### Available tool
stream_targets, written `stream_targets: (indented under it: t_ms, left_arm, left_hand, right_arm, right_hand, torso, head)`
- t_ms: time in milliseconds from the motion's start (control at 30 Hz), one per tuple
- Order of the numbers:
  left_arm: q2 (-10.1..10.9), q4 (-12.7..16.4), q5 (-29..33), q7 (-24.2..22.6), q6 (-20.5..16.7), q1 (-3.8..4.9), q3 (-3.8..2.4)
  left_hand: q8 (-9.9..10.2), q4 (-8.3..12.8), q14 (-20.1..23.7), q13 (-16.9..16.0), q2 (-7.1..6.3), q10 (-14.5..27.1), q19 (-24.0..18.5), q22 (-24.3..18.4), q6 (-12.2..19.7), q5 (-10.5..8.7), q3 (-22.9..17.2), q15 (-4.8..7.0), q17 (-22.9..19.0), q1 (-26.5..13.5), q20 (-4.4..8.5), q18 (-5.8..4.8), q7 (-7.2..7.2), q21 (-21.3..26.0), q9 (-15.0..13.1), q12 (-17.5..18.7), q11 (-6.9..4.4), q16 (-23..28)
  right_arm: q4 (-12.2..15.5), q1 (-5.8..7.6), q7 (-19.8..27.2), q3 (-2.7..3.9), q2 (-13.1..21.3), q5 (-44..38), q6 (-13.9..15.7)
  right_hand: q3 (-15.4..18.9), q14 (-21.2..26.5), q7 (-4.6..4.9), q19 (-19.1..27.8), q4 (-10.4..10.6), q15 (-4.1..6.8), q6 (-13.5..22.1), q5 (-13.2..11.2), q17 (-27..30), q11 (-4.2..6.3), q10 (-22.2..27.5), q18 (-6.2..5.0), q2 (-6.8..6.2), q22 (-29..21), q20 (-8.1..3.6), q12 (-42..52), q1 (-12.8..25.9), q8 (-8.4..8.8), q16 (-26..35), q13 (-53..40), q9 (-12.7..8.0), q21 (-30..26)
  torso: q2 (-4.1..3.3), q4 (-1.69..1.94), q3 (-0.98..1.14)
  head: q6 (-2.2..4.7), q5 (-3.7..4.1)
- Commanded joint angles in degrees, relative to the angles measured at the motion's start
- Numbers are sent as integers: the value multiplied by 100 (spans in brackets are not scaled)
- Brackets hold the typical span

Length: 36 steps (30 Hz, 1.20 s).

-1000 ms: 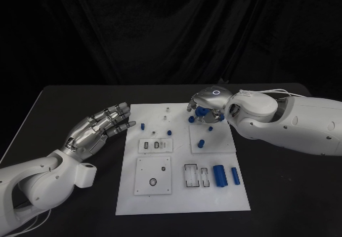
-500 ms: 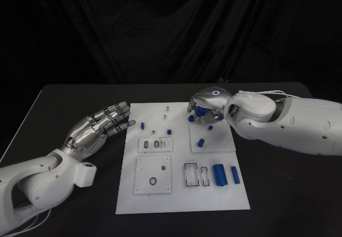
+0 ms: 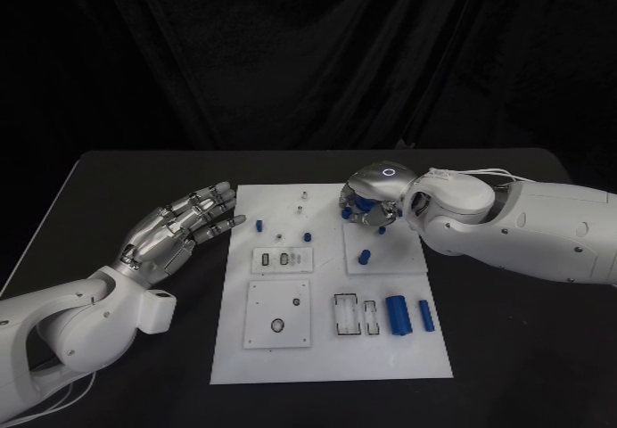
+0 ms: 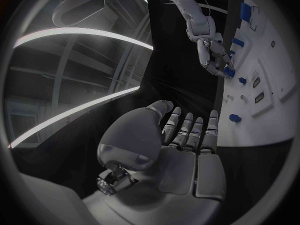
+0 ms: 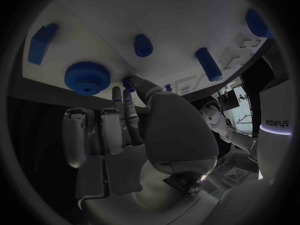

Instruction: Assemble the parts on the task board

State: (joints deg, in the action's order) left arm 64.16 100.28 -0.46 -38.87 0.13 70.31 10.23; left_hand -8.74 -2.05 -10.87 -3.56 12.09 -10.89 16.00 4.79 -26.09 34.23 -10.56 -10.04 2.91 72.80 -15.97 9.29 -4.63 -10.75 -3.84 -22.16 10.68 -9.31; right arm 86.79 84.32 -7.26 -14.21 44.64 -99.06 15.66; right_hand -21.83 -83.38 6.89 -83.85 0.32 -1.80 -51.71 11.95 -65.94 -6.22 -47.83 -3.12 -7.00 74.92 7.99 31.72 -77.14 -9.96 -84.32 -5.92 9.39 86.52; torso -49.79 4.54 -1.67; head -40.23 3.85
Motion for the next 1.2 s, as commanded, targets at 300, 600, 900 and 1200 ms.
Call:
stream_targets:
  t_ms: [300, 600, 900, 1200]
  left_arm:
    - [-3, -30, 36, -1484, 170, 9, 7]
    - [-8, -61, 37, -1429, 194, 9, 18]
    - [-5, -94, 37, -1372, 215, 9, 34]
    - [15, -73, 37, -1347, 213, 9, 40]
  left_hand:
    - [20, 62, 36, 10, -68, 56, -77, -20, 91, -20, -58, -61, -3, -128, -12, 34, -49, 48, 24, 24, 71, 33]
    - [28, 73, 62, 15, -60, 76, -103, -28, 110, -36, -83, -73, -9, -153, -17, 27, -63, 63, 27, 39, 86, 52]
    - [34, 82, 78, 16, -58, 87, -120, -33, 124, -44, -99, -85, -12, -171, -23, 21, -74, 72, 30, 43, 97, 62]
    - [31, 85, 75, 14, -56, 83, -132, -37, 116, -45, -106, -89, -11, -176, -25, 19, -78, 80, 29, 31, 101, 60]
  right_arm:
    - [-106, -81, 252, 4, -113, 134, 242]
    - [-122, -97, 306, 4, -131, 189, 366]
    - [-97, -97, 281, 6, -79, 198, 532]
    - [-96, 92, 356, 18, -230, 430, 582]
  right_hand:
    - [-28, -27, 34, -26, 60, -6, 158, -62, 30, -14, -86, 75, -16, 513, 4, -146, -22, 185, 6, 43, -15, -17]
    - [-207, -39, 79, -36, -64, 121, -597, 177, 24, 140, -597, 74, 183, 522, -98, -194, -355, -199, 17, 23, 330, -28]
    - [-206, -45, 77, -45, -191, 197, -775, 112, 40, 218, -966, 77, 294, 535, -185, -258, -548, -321, 41, -19, 589, -35]
    - [-141, -51, 59, -38, -153, 211, -778, -50, 30, 232, -1053, 75, 302, 525, -203, -394, -522, -326, 47, -7, 706, -48]
  torso:
    - [-1, -1, 0]
    - [-1, 5, -3]
    - [0, -1, -3]
    - [0, -4, -1]
  head:
    - [-20, 13]
    - [-18, -4]
    - [-2, -50]
    - [25, -119]
